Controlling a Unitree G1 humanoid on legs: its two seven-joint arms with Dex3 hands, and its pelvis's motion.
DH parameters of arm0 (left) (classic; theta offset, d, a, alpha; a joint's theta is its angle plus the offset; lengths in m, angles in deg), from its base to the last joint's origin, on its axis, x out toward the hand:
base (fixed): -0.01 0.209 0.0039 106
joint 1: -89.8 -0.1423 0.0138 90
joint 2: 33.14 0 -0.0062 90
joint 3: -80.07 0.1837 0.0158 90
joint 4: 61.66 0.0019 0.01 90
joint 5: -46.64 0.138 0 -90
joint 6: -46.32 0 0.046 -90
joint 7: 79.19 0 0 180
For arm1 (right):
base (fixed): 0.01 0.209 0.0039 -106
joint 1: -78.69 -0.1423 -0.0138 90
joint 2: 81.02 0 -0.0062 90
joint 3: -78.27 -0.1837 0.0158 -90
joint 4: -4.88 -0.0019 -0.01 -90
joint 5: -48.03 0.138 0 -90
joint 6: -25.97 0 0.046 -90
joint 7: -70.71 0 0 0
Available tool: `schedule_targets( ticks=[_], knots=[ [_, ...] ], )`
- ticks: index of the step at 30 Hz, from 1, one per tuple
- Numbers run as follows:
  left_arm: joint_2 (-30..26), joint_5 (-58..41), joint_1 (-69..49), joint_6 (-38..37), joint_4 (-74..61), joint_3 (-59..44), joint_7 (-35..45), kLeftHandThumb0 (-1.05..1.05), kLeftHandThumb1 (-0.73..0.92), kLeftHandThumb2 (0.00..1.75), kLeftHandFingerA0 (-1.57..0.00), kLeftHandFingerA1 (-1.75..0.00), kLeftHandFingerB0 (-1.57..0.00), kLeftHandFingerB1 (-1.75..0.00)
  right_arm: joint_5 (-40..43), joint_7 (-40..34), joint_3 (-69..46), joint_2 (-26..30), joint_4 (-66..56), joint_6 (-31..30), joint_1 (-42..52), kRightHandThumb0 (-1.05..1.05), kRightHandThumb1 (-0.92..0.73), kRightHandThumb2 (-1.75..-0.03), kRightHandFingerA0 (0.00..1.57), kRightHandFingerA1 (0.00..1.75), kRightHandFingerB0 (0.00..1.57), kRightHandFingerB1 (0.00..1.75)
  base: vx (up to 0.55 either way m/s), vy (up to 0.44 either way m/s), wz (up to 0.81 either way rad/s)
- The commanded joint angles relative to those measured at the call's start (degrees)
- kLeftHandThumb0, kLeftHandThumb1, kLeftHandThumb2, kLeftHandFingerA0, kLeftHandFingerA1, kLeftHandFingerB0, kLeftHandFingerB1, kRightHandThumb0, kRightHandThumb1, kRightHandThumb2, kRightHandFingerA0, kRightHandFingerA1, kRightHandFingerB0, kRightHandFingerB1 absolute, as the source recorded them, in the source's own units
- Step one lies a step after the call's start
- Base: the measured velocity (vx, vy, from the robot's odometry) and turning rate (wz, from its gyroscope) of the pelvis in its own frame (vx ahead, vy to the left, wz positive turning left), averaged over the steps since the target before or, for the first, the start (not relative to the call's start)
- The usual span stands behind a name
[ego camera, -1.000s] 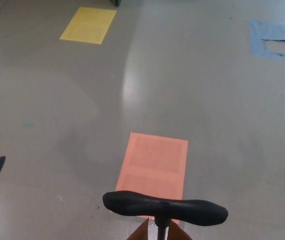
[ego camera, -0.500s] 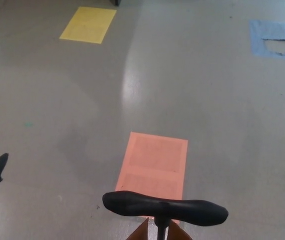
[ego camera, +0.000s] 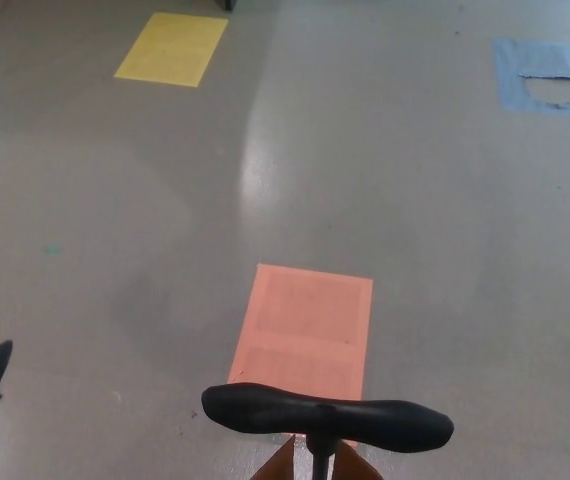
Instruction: An air pump is kept on top of a storage box on the floor and the robot uses its right hand to press down on the handle of the pump to compress it
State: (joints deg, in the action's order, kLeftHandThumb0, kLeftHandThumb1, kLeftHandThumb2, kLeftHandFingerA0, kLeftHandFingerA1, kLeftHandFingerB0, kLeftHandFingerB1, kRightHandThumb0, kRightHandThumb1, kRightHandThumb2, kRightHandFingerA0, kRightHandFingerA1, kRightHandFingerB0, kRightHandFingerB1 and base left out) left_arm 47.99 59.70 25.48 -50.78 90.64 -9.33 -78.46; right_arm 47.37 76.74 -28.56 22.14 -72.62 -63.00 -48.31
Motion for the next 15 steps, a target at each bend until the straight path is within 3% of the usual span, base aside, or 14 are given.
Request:
schedule_targets(
  ticks=[1, 3, 4, 9, 10, 12, 13, 15],
  knots=[
    [-1.43, 1.74, -6.75, -4.21, 6.0, 2.47, 2.61, -0.69, 0.92, 0.72, -0.01, -0.23, 0.0, -0.18, 13.8, 24.54, 12.35, 17.44, -38.13, -21.85, -28.84, -0.87, -0.77, -1.09, 0.07, 0.23, 0.1, 0.23, 0.0, 0.0, 0.0],
    [-1.41, 1.93, -5.96, -3.18, 6.34, 2.73, 2.31, -0.7, 0.92, 0.72, 0.0, -0.2, 0.0, -0.17, 14.05, 25.51, 13.71, 17.64, -40.23, -24.32, -30.2, -0.85, -0.78, -1.11, 0.0, 0.22, 0.1, 0.21, 0.0, 0.0, 0.0],
    [-1.3, 1.88, -5.53, -2.89, 6.59, 2.7, 2.2, -0.74, 0.79, 1.11, 0.0, -0.23, 0.0, -0.19, 13.66, 26.02, 14.23, 17.75, -40.86, -24.21, -30.45, -0.84, -0.79, -1.13, 0.0, 0.2, 0.06, 0.19, 0.0, 0.0, 0.0],
    [-1.17, 2.03, -4.31, -2.21, 7.86, 3.25, 2.61, -0.78, 0.81, 1.13, 0.0, -0.2, 0.0, -0.16, 16.77, 28.19, 17.3, 16.83, -46.69, -27.18, -29.48, -0.88, -0.82, -1.13, 0.0, 0.15, 0.0, 0.12, 0.0, 0.0, 0.0],
    [-1.28, 2.45, -4.04, -2.17, 7.97, 3.71, 2.56, -0.77, 0.81, 1.13, 0.0, -0.2, 0.0, -0.17, 17.13, 27.81, 17.73, 16.05, -47.84, -27.21, -28.72, -0.9, -0.8, -1.09, 0.08, 0.22, 0.07, 0.13, 0.0, 0.0, 0.0],
    [-1.11, 2.4, -3.79, -2.07, 8.19, 3.79, 2.33, -0.75, 0.8, 1.12, 0.0, -0.22, 0.0, -0.19, 17.16, 27.17, 18.5, 15.39, -49.8, -28.37, -28.07, -0.87, -0.78, -1.1, 0.08, 0.29, 0.07, 0.17, 0.0, 0.0, 0.0],
    [-1.1, 2.42, -3.32, -1.84, 8.31, 3.85, 2.27, -0.76, 0.75, 0.94, 0.0, -0.18, 0.0, -0.15, 16.56, 27.23, 19.69, 14.5, -50.9, -27.44, -27.18, -0.85, -0.79, -1.1, 0.07, 0.31, 0.07, 0.2, 0.0, 0.0, 0.0],
    [-1.17, 2.66, -2.73, -1.62, 8.36, 4.13, 2.02, -0.76, 0.76, 0.95, 0.0, -0.19, 0.0, -0.14, 16.0, 27.2, 20.7, 13.52, -51.76, -26.6, -26.43, -0.84, -0.78, -1.1, 0.07, 0.31, 0.07, 0.22, 0.0, 0.0, 0.0]
  ],
)
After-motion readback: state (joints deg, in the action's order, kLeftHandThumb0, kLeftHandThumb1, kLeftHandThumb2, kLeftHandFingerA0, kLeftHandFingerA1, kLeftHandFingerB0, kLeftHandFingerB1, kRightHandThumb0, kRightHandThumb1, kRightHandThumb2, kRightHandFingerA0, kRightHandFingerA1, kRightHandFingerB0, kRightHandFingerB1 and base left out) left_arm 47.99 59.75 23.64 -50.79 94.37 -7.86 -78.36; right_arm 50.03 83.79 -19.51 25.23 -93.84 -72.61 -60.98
